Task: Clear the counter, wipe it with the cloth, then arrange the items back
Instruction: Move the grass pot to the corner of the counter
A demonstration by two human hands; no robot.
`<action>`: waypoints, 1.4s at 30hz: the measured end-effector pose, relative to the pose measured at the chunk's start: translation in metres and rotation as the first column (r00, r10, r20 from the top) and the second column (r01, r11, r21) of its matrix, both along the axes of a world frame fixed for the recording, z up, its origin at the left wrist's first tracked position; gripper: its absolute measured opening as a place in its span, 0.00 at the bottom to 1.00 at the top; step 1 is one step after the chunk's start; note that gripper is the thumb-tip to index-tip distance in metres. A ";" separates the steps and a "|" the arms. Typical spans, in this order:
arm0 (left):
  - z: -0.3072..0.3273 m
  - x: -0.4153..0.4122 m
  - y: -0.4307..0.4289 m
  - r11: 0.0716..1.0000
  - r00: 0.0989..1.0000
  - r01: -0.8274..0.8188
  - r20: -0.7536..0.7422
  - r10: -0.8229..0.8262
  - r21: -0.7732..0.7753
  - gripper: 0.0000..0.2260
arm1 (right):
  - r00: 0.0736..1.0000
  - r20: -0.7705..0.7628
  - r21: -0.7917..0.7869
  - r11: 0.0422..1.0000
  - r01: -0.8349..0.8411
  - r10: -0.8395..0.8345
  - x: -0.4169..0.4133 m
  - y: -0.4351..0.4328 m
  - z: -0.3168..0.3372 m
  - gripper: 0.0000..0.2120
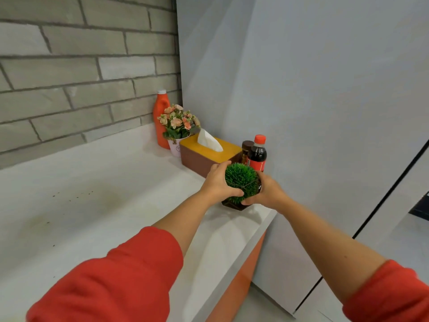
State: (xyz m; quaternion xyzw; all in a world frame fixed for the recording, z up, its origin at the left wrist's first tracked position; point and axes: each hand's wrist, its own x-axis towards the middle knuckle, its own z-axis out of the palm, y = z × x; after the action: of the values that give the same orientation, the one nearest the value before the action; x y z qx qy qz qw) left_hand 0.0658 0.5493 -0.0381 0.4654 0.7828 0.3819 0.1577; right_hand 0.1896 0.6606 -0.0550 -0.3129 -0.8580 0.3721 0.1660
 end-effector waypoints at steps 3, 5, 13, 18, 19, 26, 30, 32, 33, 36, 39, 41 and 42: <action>-0.009 -0.004 0.009 1.000 1.000 0.003 0.021 -0.003 -0.026 0.44 | 1.000 0.028 -0.010 1.000 0.000 0.000 -0.004 0.008 -0.014 0.37; -0.013 -0.007 0.013 0.999 1.000 0.011 0.021 -0.010 -0.036 0.44 | 0.998 0.063 -0.027 0.999 0.021 -0.019 -0.006 0.012 -0.022 0.39; -0.021 -0.018 0.012 0.998 0.999 0.027 0.043 -0.024 -0.064 0.42 | 0.993 0.118 0.044 0.999 -0.002 -0.003 -0.014 0.009 -0.030 0.45; -0.020 -0.020 0.011 0.995 0.999 0.033 0.029 -0.030 -0.097 0.43 | 0.962 0.271 0.074 0.997 -0.027 0.006 -0.017 0.008 -0.020 0.47; -0.020 -0.020 0.011 0.994 0.999 0.035 0.026 -0.033 -0.104 0.43 | 0.941 0.340 0.078 0.996 -0.041 0.012 -0.018 0.008 -0.014 0.48; -0.016 -0.020 0.003 0.995 0.999 0.035 0.017 -0.034 -0.090 0.45 | 0.726 0.682 0.338 0.917 -0.213 -0.083 -0.028 -0.018 0.055 0.26; -0.010 -0.022 -0.010 0.999 0.999 -0.043 -0.025 0.043 0.031 0.35 | 0.831 0.550 0.498 0.833 -0.241 -0.088 -0.041 -0.039 0.077 0.20; -0.008 -0.025 -0.020 0.980 0.989 -0.136 -0.039 0.143 0.148 0.26 | 0.869 0.493 0.521 0.813 -0.260 -0.038 -0.050 -0.049 0.082 0.17; -0.006 -0.026 -0.027 0.963 0.978 -0.197 -0.024 0.205 0.186 0.22 | 0.883 0.469 0.530 0.804 -0.271 -0.011 -0.054 -0.054 0.081 0.16; -0.001 -0.034 -0.052 0.905 0.928 -0.366 0.018 0.371 0.217 0.12 | 0.893 0.444 0.540 0.771 -0.337 0.080 -0.067 -0.070 0.077 0.14; -0.001 -0.043 -0.084 0.854 0.882 -0.463 0.028 0.470 0.239 0.08 | 0.880 0.447 0.535 0.742 -0.405 0.158 -0.080 -0.092 0.073 0.15; -0.001 -0.046 -0.107 0.824 0.852 -0.518 0.048 0.522 0.230 0.08 | 0.870 0.447 0.526 0.726 -0.443 0.208 -0.089 -0.111 0.071 0.16; -0.001 -0.048 -0.120 0.812 0.838 -0.540 0.056 0.542 0.224 0.08 | 0.866 0.446 0.523 0.719 -0.458 0.227 -0.092 -0.121 0.070 0.15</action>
State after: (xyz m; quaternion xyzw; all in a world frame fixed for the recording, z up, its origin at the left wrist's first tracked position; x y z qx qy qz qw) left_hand 0.0183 0.4294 -0.0389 0.2408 0.8337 0.4967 -0.0166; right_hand 0.0972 0.5396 0.0154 -0.1356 -0.9897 0.0355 0.0296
